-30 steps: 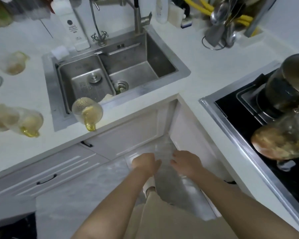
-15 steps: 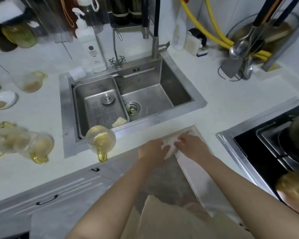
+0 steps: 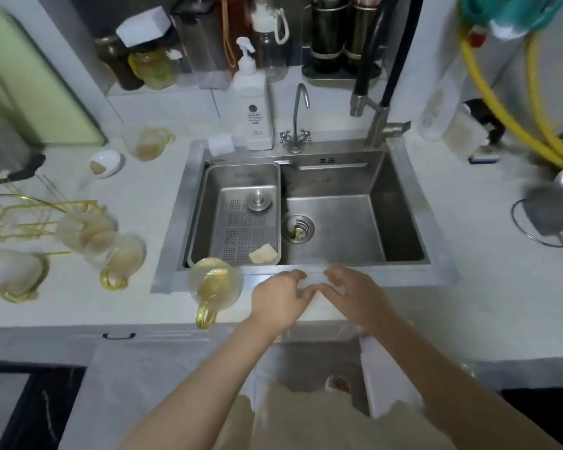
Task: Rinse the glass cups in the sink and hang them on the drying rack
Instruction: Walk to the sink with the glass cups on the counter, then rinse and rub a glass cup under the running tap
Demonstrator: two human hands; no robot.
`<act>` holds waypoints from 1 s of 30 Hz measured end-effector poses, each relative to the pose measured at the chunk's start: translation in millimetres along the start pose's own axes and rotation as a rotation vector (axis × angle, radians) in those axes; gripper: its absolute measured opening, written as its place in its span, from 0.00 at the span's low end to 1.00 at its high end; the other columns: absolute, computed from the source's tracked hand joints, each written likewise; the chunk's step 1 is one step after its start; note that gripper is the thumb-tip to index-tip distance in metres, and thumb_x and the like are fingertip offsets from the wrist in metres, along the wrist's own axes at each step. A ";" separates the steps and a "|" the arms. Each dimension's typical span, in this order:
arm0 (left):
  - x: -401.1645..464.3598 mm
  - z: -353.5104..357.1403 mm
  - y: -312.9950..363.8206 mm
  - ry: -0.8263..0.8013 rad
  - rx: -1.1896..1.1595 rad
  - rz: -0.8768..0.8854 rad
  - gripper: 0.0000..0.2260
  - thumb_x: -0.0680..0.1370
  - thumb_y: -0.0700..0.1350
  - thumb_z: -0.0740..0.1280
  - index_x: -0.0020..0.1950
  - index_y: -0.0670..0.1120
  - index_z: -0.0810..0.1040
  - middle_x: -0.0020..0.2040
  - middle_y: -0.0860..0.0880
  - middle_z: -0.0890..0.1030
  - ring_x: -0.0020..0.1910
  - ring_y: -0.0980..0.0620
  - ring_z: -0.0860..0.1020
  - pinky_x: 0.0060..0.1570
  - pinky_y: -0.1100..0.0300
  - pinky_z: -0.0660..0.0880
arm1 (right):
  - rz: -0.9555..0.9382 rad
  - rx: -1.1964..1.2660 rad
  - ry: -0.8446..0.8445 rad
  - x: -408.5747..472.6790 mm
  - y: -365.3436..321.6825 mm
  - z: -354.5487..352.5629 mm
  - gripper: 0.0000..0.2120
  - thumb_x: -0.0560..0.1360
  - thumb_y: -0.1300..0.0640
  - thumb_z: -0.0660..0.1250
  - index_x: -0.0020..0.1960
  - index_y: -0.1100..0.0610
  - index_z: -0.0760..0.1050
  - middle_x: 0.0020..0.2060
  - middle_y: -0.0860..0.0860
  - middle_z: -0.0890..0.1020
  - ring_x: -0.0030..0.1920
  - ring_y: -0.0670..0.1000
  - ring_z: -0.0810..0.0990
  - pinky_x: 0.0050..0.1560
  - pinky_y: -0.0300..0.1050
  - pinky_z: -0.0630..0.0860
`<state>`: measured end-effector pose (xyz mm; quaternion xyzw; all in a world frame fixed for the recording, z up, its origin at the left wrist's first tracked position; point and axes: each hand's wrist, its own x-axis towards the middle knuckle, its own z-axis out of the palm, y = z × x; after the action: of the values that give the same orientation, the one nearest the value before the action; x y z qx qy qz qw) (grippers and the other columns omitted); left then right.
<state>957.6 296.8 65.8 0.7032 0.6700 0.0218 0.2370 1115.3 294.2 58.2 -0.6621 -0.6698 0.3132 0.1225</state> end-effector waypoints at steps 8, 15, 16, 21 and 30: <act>-18.6 -33.2 -40.4 0.281 -0.150 -0.258 0.18 0.78 0.58 0.61 0.65 0.52 0.75 0.59 0.51 0.81 0.58 0.50 0.78 0.52 0.58 0.74 | -0.196 0.056 -0.234 42.7 -35.6 17.8 0.20 0.74 0.46 0.66 0.65 0.49 0.72 0.58 0.47 0.80 0.60 0.48 0.77 0.59 0.44 0.73; -17.6 -57.2 -116.3 0.261 -0.208 -0.305 0.30 0.75 0.57 0.67 0.73 0.47 0.65 0.70 0.48 0.71 0.70 0.49 0.67 0.65 0.58 0.64 | -0.427 0.027 -0.411 70.0 -84.6 60.5 0.30 0.74 0.49 0.68 0.73 0.52 0.62 0.69 0.50 0.70 0.69 0.49 0.69 0.65 0.41 0.66; -15.5 -58.9 -124.4 0.223 -0.201 -0.308 0.34 0.74 0.59 0.68 0.75 0.46 0.62 0.72 0.48 0.69 0.71 0.48 0.66 0.67 0.57 0.63 | -0.436 0.008 -0.430 73.9 -90.3 66.1 0.33 0.73 0.49 0.68 0.74 0.52 0.59 0.70 0.50 0.68 0.70 0.50 0.67 0.66 0.42 0.65; -7.0 -56.5 -159.1 0.014 -0.339 -0.305 0.44 0.70 0.63 0.70 0.77 0.46 0.55 0.75 0.47 0.65 0.73 0.49 0.63 0.69 0.58 0.61 | -0.473 -0.011 -0.503 90.4 -110.3 92.6 0.44 0.69 0.48 0.73 0.76 0.51 0.51 0.73 0.49 0.61 0.73 0.50 0.61 0.71 0.46 0.63; 18.4 -71.1 -176.0 -0.015 -0.498 -0.126 0.28 0.75 0.51 0.70 0.72 0.47 0.66 0.60 0.55 0.72 0.60 0.59 0.70 0.51 0.73 0.61 | -0.265 0.234 -0.541 107.0 -114.4 109.5 0.49 0.62 0.44 0.78 0.74 0.42 0.52 0.69 0.42 0.65 0.68 0.43 0.66 0.66 0.42 0.67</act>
<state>770.7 334.1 59.7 0.5802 0.6847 0.1663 0.4087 949.2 377.4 13.2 -0.4433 -0.7177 0.5342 0.0551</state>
